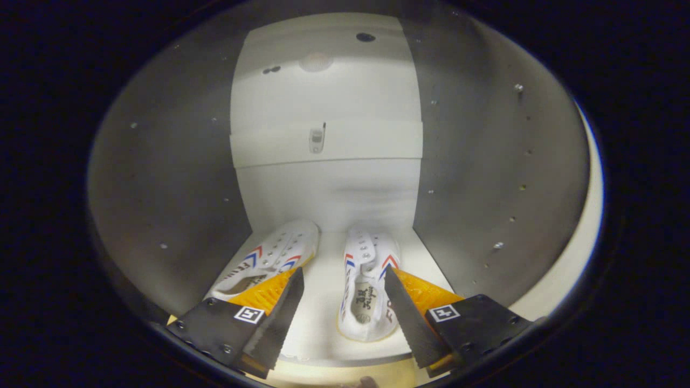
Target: Open the shoe cabinet door, grab the shoes and put them into the shoe cabinet, then close the shoe cabinet door.
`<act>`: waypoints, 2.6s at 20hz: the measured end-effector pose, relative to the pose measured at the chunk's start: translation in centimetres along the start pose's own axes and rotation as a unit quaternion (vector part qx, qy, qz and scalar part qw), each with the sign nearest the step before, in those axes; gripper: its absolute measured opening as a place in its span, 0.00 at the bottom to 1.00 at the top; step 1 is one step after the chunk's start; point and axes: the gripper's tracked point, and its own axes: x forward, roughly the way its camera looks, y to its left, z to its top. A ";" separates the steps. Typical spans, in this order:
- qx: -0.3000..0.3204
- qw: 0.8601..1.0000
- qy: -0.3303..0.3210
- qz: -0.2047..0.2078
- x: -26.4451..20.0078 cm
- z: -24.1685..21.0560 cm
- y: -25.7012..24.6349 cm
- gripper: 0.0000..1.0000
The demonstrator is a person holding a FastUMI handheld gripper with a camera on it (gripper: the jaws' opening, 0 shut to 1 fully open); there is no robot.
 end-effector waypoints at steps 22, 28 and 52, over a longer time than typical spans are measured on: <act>0.054 0.992 -0.099 -0.063 -44.4 -2.9 -6.7 0.96; 0.055 0.985 -0.102 -0.128 -49.3 -3.2 -18.8 0.96; 0.008 0.988 -0.155 0.010 -30.6 4.7 -29.6 0.95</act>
